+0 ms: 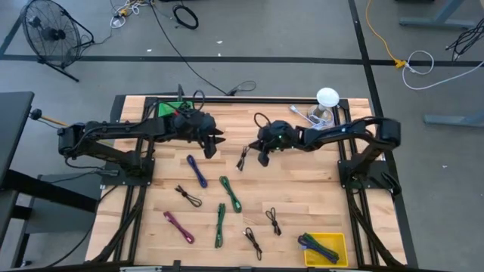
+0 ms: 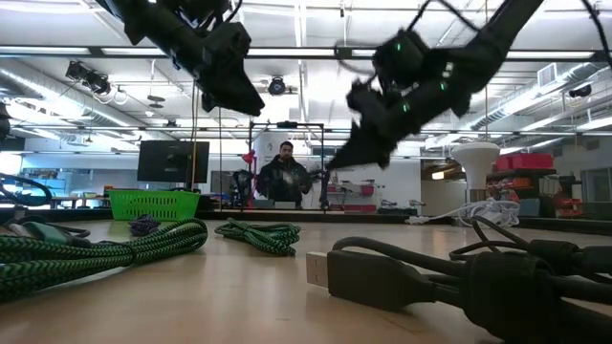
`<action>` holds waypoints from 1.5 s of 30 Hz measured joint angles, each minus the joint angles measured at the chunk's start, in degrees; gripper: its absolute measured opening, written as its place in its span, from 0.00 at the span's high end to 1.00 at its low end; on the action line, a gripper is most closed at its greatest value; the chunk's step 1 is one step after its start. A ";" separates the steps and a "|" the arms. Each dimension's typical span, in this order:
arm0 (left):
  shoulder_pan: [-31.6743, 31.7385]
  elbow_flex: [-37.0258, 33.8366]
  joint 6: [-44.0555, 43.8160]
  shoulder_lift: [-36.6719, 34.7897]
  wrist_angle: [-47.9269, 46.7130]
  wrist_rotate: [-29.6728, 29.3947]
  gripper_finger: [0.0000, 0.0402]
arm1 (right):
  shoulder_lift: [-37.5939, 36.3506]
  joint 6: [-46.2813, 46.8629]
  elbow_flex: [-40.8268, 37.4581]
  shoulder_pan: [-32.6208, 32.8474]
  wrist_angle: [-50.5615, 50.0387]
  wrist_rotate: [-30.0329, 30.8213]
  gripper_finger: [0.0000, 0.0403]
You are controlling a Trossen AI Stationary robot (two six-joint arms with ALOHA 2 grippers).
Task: Pick & Place USB Port
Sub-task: Put the black charger cable into the green bin
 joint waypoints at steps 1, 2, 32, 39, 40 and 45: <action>0.00 0.00 -0.34 0.00 1.15 0.32 0.65 | -1.37 -0.66 0.98 0.01 -1.28 0.61 1.00; 0.00 0.00 -0.79 0.00 2.40 0.75 0.65 | -2.70 -1.52 2.00 0.02 -3.20 1.62 1.00; 0.02 0.00 -15.29 0.13 16.33 4.82 0.65 | -10.13 -15.58 21.87 5.43 -21.54 17.48 1.00; 0.00 -0.01 -16.86 2.73 19.96 8.35 0.65 | -10.13 -16.83 21.87 6.55 -20.25 17.14 1.00; 0.00 -0.02 -17.23 3.28 20.56 9.05 0.65 | -10.13 -17.18 21.87 6.65 -19.94 17.17 1.00; -0.71 -0.02 -16.17 5.21 23.11 10.88 0.67 | -10.11 -17.22 21.87 6.69 -19.44 17.18 1.00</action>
